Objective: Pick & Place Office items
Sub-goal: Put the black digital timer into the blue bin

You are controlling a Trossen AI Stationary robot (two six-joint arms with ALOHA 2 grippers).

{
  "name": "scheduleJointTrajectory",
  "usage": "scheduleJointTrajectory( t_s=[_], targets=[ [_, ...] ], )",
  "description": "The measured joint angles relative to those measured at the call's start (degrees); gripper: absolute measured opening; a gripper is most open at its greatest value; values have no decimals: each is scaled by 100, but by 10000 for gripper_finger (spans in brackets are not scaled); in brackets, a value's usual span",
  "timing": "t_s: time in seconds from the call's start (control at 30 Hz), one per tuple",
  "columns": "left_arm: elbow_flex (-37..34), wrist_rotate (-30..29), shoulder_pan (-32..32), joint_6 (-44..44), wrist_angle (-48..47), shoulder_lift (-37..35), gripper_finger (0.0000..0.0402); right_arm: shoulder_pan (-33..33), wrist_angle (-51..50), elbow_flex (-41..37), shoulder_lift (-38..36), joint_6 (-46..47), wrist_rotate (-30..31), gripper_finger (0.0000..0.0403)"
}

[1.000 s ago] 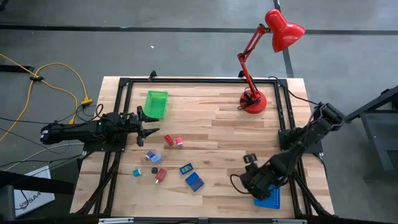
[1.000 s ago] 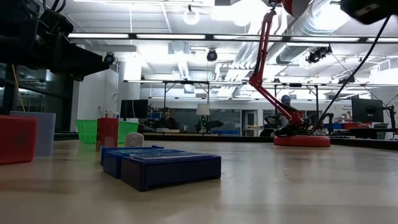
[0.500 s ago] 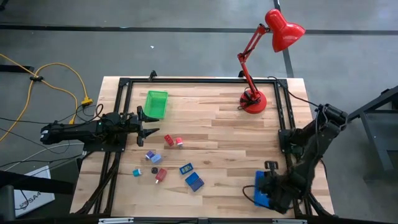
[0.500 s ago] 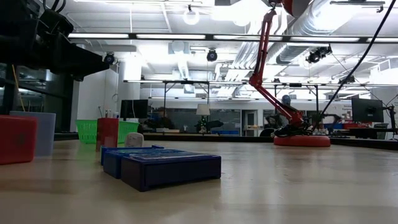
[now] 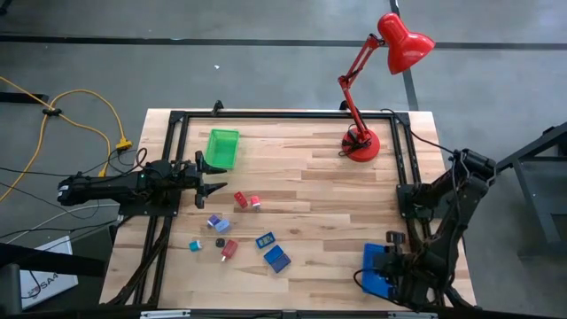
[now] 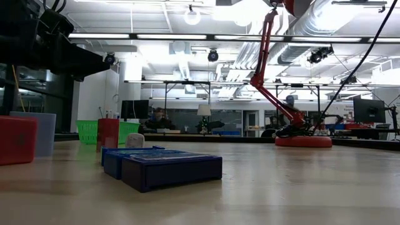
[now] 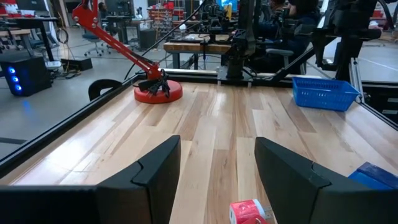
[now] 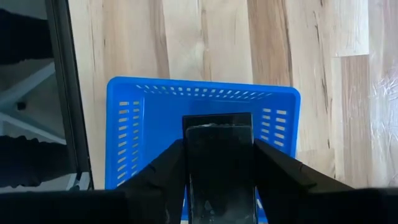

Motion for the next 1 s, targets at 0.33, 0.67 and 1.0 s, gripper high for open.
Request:
scheduleJointTrajectory(
  t_s=[0.33,0.67,1.0],
  targets=[
    [0,1,-1,1,0,0,199,0,86,-120,97,147,-23,148],
    [0,1,-2,0,0,0,199,0,1077,-764,146,149,-186,149],
    [0,0,0,0,0,0,199,0,2079,-1476,146,329,-196,149]
  ],
)
